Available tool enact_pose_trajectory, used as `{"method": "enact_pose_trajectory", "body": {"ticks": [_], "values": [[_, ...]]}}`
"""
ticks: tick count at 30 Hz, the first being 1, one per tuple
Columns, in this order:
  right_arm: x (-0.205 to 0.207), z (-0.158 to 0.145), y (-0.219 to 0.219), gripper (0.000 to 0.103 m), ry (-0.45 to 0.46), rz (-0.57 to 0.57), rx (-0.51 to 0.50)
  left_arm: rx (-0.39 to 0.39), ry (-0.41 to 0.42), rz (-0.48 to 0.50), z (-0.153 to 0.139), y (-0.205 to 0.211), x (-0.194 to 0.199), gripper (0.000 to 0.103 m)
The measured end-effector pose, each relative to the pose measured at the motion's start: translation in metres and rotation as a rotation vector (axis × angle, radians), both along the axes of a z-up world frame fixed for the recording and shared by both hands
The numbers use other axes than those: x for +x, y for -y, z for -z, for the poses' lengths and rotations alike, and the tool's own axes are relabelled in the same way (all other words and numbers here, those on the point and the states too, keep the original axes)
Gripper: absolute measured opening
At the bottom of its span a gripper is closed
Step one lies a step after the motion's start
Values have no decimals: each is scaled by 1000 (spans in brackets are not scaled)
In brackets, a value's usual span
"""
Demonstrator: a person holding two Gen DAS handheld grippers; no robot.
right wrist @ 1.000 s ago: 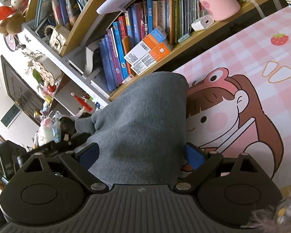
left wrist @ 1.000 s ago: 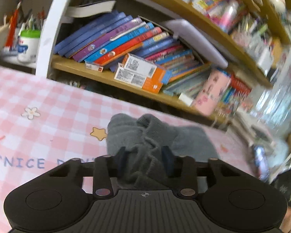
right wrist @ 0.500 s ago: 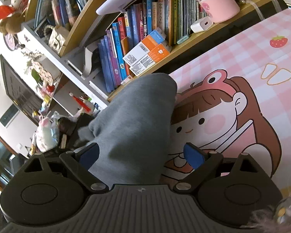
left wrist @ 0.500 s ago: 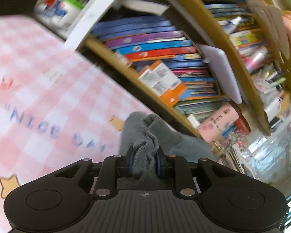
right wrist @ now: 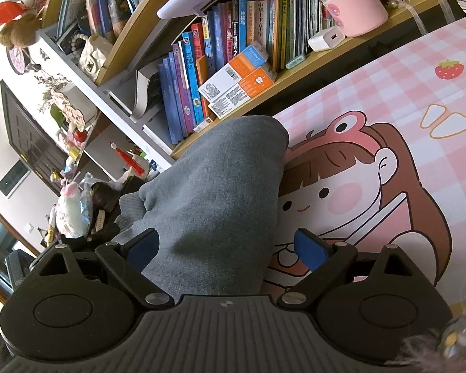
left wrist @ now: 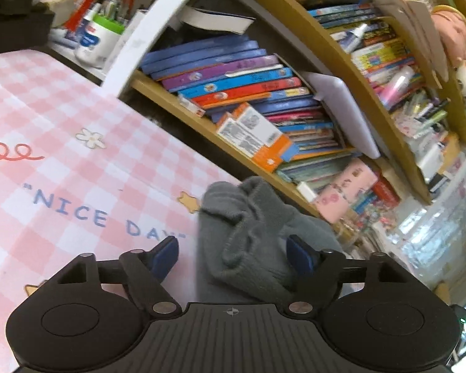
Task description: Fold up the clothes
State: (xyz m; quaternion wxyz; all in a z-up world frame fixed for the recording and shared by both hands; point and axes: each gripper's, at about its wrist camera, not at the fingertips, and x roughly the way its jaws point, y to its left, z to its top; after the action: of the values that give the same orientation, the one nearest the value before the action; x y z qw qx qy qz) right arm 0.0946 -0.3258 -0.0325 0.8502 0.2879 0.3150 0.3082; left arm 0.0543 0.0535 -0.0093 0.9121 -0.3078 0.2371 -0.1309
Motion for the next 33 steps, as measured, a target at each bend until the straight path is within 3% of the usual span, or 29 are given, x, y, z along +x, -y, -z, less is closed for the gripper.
{"method": "enact_pose_trajectory", "body": {"ticks": [4, 11, 16, 21, 22, 23, 25, 28, 29, 33], "values": [[1, -1, -3, 94, -6, -27, -20, 16, -19, 40, 3, 6, 6, 85], [5, -2, -8, 90, -35, -93, -26, -46, -50, 36, 14, 3, 11, 85], [8, -2, -10, 82, -72, -106, -13, -89, -49, 47, 21, 1, 12, 84], [13, 0, -6, 66, -103, -83, 20, -77, -35, 57, 19, 4, 11, 83], [13, 0, -6, 56, -105, -78, 21, -75, -32, 59, 19, 4, 10, 82], [10, -4, -8, 50, -72, -81, -4, -72, -29, 61, 18, 5, 10, 71], [0, -15, -15, 42, 32, -96, -73, -60, -19, 65, 17, 6, 8, 61], [-17, -30, -24, 37, 195, -143, -160, 91, 61, 67, 4, 19, -2, 56], [-17, -30, -24, 37, 188, -144, -158, 109, 71, 70, 3, 20, -4, 57], [-12, -25, -19, 38, 126, -134, -136, 41, 42, 86, 8, 11, 2, 57]]}}
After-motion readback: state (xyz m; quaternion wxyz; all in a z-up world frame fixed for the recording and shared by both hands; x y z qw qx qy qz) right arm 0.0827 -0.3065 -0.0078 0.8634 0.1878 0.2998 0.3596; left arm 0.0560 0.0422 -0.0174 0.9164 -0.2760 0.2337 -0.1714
